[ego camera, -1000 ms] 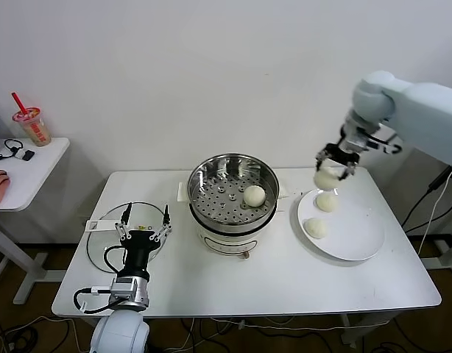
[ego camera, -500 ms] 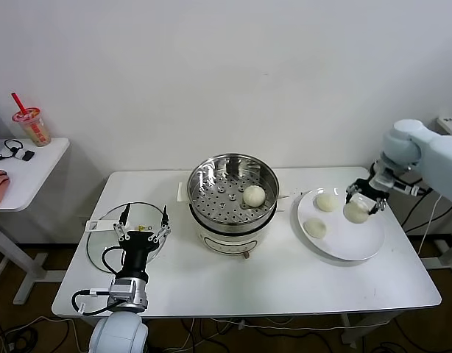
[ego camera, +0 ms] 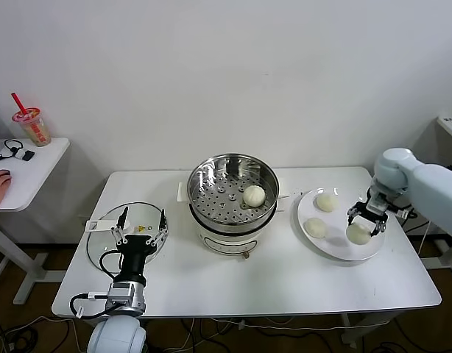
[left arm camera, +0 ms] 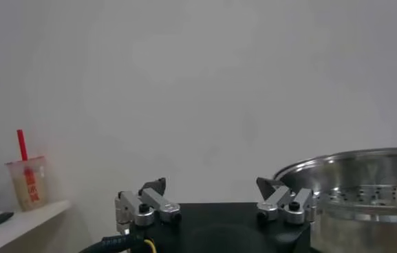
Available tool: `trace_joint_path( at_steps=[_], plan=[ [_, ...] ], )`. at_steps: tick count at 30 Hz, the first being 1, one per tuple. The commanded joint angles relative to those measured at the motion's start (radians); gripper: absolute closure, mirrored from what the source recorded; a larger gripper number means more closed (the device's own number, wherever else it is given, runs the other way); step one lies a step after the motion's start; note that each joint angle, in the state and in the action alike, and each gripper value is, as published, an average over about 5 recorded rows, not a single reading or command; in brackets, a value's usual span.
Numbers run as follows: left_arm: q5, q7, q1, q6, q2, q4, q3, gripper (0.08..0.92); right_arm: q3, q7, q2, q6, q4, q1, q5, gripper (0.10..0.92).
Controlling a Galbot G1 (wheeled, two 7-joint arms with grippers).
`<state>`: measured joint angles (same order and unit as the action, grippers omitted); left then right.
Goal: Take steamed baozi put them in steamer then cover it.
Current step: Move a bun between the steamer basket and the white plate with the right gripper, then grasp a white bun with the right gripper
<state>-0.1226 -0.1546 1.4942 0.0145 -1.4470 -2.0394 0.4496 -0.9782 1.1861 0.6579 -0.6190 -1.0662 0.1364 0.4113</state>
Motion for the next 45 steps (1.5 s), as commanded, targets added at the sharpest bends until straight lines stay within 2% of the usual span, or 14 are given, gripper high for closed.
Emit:
trace_joint_path(
  at_steps=[1,17,25,35,39,45],
  plan=[
    [-0.001,0.000,0.006,0.004,0.002,0.005,0.002,0.177,0.081,-0.001,0.033,-0.008,0.046,-0.112,0.064,0.364],
    [-0.002,0.000,0.001,0.003,0.001,0.011,0.000,0.177,0.085,-0.001,0.042,-0.010,0.049,-0.111,0.068,0.360],
    [-0.004,-0.001,0.001,0.003,0.000,0.011,-0.002,0.177,0.079,0.013,0.031,-0.020,0.049,-0.071,0.031,0.218],
    [-0.002,-0.002,0.002,0.008,0.001,0.012,-0.004,0.177,-0.040,0.037,-0.007,-0.012,0.038,0.194,-0.095,0.203],
    [-0.002,-0.002,0.001,0.009,0.001,0.008,-0.006,0.177,-0.121,0.037,-0.008,0.066,0.007,0.316,-0.216,0.203],
    [0.000,-0.004,0.003,0.012,0.001,0.010,-0.008,0.177,-0.376,-0.006,0.030,0.376,-0.108,0.583,-0.555,0.203]
  ],
)
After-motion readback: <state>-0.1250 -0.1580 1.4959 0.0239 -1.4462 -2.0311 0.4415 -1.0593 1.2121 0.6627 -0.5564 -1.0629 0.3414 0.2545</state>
